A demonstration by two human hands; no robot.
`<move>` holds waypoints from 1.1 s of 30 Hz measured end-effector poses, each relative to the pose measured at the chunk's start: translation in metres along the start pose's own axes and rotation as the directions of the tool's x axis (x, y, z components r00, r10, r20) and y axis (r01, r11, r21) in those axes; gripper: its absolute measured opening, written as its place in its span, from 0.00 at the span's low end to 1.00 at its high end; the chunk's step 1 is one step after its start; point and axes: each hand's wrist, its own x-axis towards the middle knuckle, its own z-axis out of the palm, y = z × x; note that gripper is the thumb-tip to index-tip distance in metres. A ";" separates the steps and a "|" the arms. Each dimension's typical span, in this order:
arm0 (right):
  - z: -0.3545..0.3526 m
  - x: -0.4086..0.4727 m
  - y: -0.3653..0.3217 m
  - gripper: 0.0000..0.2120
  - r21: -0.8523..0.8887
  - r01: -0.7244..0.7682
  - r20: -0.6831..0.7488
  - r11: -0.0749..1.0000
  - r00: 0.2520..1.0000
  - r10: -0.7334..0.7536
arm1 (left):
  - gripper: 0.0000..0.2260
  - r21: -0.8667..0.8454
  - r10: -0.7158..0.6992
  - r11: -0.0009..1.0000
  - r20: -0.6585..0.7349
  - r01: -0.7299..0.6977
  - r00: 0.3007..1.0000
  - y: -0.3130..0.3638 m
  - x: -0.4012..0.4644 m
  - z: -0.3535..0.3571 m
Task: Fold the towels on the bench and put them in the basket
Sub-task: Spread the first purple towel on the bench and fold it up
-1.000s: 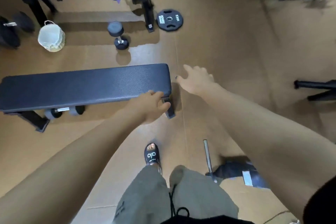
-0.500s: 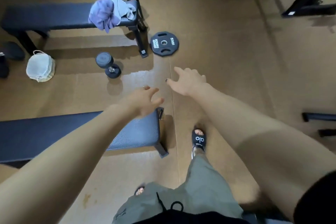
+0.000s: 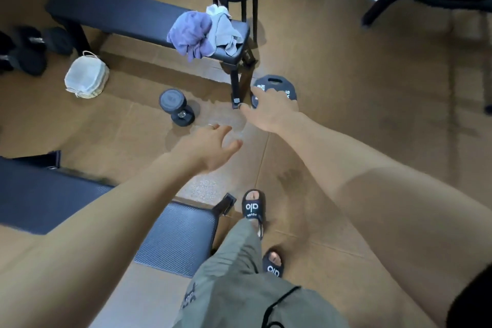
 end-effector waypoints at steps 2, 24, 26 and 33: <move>-0.017 0.050 -0.006 0.32 -0.014 0.041 -0.002 0.999 0.999 -0.041 | 0.32 -0.008 -0.023 1.000 -0.004 0.023 1.000 -0.014 0.042 -0.021; -0.139 0.542 -0.180 0.28 -0.021 0.247 0.179 0.969 0.954 -0.239 | 0.28 -0.306 -0.377 0.890 -0.073 0.339 0.923 -0.231 0.381 -0.276; -0.146 0.570 -0.203 0.26 -0.031 0.260 0.223 0.965 0.943 -0.247 | 0.31 -0.334 -0.396 0.872 -0.051 0.358 0.917 -0.253 0.400 -0.289; -0.152 0.656 -0.273 0.25 -0.096 0.273 0.231 0.957 0.941 -0.246 | 0.23 -0.369 -0.396 0.862 -0.062 0.348 0.916 -0.343 0.463 -0.332</move>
